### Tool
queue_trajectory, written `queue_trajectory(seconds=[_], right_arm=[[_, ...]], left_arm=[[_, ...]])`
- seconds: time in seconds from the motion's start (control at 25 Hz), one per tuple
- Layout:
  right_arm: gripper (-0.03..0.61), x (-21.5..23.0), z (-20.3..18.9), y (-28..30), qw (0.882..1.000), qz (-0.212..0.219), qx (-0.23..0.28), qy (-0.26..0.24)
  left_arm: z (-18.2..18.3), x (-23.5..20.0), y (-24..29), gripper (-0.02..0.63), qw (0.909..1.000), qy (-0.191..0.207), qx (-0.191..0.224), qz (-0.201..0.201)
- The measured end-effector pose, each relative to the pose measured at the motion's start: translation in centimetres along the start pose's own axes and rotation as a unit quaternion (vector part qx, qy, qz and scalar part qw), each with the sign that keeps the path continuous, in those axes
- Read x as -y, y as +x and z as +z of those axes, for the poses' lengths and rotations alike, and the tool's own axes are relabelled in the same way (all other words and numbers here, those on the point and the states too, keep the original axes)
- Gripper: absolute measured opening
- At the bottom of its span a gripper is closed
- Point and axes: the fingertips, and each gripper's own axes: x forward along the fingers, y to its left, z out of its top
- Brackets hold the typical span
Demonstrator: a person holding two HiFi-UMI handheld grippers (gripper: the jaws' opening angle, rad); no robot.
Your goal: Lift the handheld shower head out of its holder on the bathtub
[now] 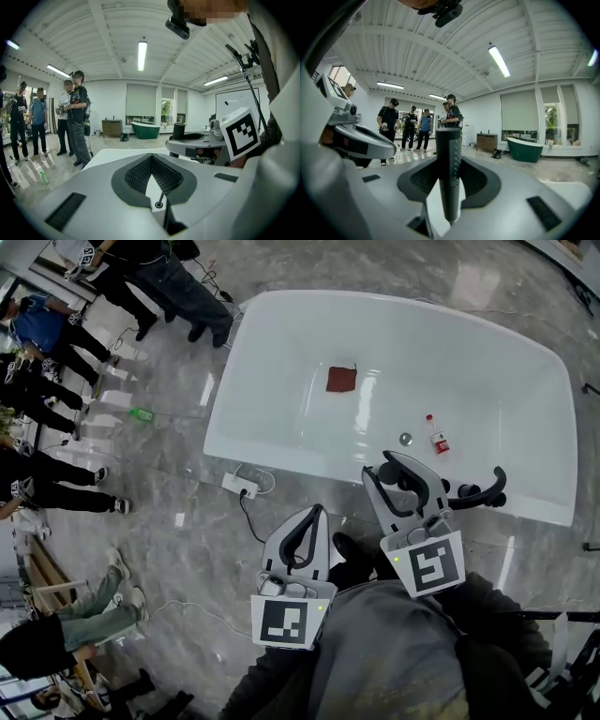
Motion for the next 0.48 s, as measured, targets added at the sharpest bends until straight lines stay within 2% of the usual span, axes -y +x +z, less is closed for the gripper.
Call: queue_trajectory(seconds=[0.2,0.48], right_arm=[[0.140,0.5,-0.5,-0.4,1.000,-0.004,0.002,0.002],[0.140,0.3,0.8,-0.4,1.000,0.002,0.020,0.000]], left_arm=[[-0.5,0.6,0.1,0.002,1.0000,0.004,0.000,-0.003],[0.5,0.5,0.3,0.002,0.9998,0.013,0.011,-0.004]])
